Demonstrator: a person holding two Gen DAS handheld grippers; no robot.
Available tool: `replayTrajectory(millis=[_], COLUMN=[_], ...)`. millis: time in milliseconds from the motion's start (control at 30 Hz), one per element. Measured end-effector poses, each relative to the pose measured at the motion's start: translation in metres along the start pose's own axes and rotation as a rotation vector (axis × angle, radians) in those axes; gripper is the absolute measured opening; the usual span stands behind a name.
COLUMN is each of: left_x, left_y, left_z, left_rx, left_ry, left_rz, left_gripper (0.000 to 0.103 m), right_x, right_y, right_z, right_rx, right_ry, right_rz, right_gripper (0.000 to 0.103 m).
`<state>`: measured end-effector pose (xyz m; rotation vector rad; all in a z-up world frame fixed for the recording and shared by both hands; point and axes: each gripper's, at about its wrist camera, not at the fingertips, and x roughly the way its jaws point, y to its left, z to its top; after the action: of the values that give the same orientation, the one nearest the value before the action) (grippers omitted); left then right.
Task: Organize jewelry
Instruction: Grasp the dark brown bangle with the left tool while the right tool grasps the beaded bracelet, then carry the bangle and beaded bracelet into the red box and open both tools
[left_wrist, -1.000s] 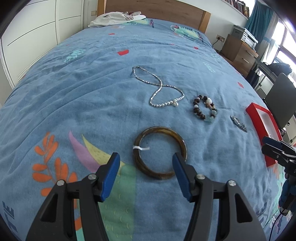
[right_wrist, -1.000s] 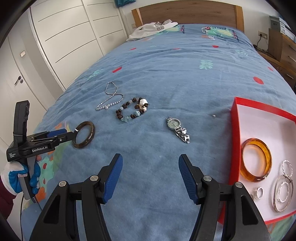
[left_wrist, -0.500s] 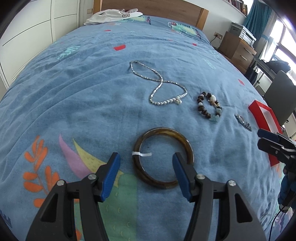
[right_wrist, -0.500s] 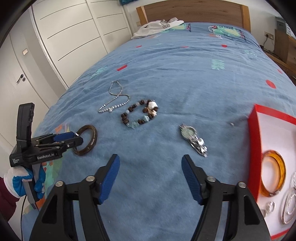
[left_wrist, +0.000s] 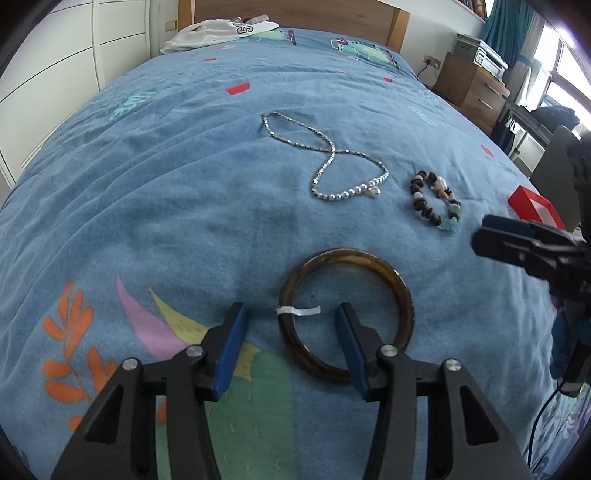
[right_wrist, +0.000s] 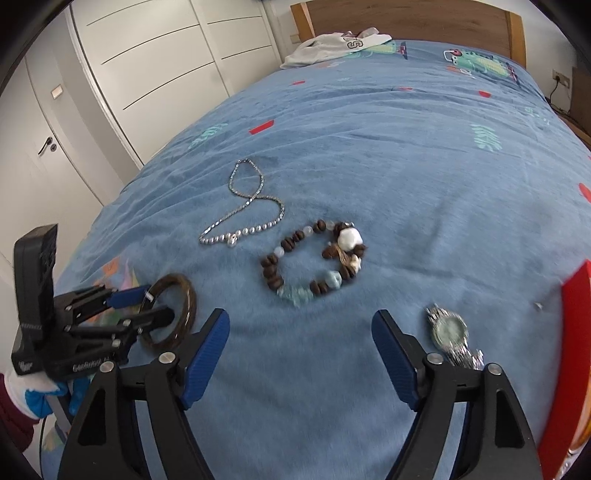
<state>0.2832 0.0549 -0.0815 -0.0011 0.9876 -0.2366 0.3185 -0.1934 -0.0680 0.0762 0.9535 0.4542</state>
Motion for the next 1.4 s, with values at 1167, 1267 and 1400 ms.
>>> replayTrajectory(millis=[1167, 1267, 1400], left_x=[-0.058, -0.074, -0.096], left_y=[-0.007, -0.017, -0.034], left_z=[-0.007, -0.008, -0.009], left_rx=[-0.035, -0.021, -0.001], left_ry=[-0.058, -0.074, -0.098], left_rz=[0.061, 0.063, 0.055], left_gripper=[0.009, 0.009, 0.009], right_x=[-0.027, -0.050, -0.090], right_y=[0.018, 0.021, 0.019], right_z=[-0.020, -0.026, -0.033], right_rx=[-0.013, -0.012, -0.007], right_ry=[-0.017, -0.042, -0.093], right_rz=[0.013, 0.016, 0.005], right_gripper=[0.012, 0.012, 0.012])
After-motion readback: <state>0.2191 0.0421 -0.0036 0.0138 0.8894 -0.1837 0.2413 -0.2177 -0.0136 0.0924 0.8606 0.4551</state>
